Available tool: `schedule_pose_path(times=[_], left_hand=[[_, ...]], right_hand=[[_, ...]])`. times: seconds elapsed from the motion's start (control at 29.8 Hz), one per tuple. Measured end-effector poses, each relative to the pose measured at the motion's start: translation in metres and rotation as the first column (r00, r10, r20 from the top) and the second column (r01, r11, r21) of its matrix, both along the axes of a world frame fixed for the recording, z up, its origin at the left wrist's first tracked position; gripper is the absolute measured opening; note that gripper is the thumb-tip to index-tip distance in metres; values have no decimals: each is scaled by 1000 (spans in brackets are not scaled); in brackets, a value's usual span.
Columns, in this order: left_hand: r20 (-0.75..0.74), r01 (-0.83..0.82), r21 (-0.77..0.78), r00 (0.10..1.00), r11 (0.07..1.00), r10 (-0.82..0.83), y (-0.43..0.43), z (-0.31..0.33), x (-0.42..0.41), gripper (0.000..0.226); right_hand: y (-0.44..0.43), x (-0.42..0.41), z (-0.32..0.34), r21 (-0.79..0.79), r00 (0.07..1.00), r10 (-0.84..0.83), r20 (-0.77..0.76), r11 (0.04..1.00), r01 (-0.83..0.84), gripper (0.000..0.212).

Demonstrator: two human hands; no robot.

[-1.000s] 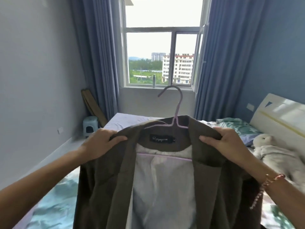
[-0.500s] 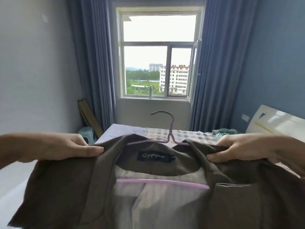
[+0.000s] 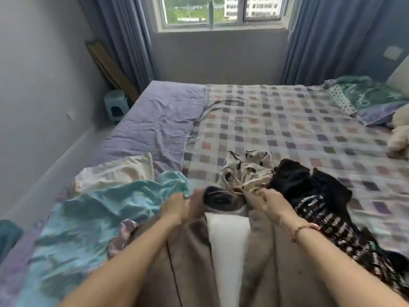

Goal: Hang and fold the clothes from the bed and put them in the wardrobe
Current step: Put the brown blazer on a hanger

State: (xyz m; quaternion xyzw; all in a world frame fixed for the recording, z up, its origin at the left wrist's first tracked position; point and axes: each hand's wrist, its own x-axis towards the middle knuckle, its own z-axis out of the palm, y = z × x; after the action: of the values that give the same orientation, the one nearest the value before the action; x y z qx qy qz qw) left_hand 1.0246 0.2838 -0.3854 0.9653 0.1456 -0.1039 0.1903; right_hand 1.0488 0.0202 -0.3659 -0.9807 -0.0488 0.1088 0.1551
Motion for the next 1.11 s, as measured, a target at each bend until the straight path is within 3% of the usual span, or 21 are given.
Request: schedule_pose_path(times=[0.1, 0.17, 0.2, 0.27, 0.37, 0.44, 0.57, 0.64, 0.71, 0.77, 0.87, 0.91, 0.97, 1.11], left_hand=[[-228, 83, -99, 968, 992, -104, -31, -86, -61, 35], [-302, 88, -162, 944, 983, -135, -50, -119, -102, 42], [-323, 42, -183, 941, 982, -101, -60, -133, -125, 47], [-298, -76, -137, 954, 988, 32, -67, -145, -154, 56], [-260, -145, -45, 957, 988, 128, -72, -155, -185, 62], [-226, -198, -49, 957, 979, 182, -76, -158, -197, 63], [-97, -537, -130, 843, 833, 529, -86, -159, -220, 79], [-209, -674, -233, 738, 701, 641, -80, -158, -223, 89], [-382, -773, -375, 632, 512, 674, -68, -163, -222, 80], [-488, -790, -471, 603, 392, 631, -56, -171, -227, 59], [-550, -717, -480, 694, 505, 464, -48, -183, -251, 21], [-566, -702, -480, 706, 526, 426, -49, -185, -261, 11], [-589, -696, -497, 709, 518, 388, -54, -183, -280, 9], [-576, -674, -565, 735, 477, 357, -68, -174, -299, 13]], right_hand=[[8, -47, -93, 96, 981, 82, -175, 993, -66, 29], [9, -77, -130, 90, 978, 83, -189, 994, -66, 24], [9, -96, -151, 87, 990, 67, -127, 995, -57, 22], [9, -126, -160, 74, 999, 47, 26, 996, -49, 35], [25, -175, -163, 49, 994, -36, 108, 998, 31, 39], [37, -206, -162, 54, 988, -151, 0, 987, 151, 45], [44, -247, -163, -37, 868, -436, -237, 897, 440, 49], [41, -250, -165, 15, 811, -495, -312, 851, 525, 32], [35, -252, -169, 145, 863, -383, -330, 883, 447, 16], [34, -256, -171, 161, 911, -209, -355, 946, 280, 12], [34, -267, -171, -144, 923, -101, -370, 988, 51, 28], [31, -274, -172, -211, 917, -141, -372, 975, 65, 35], [22, -288, -176, -196, 890, -234, -392, 966, 167, 42], [9, -310, -174, 57, 778, -412, -475, 868, 494, 9]])
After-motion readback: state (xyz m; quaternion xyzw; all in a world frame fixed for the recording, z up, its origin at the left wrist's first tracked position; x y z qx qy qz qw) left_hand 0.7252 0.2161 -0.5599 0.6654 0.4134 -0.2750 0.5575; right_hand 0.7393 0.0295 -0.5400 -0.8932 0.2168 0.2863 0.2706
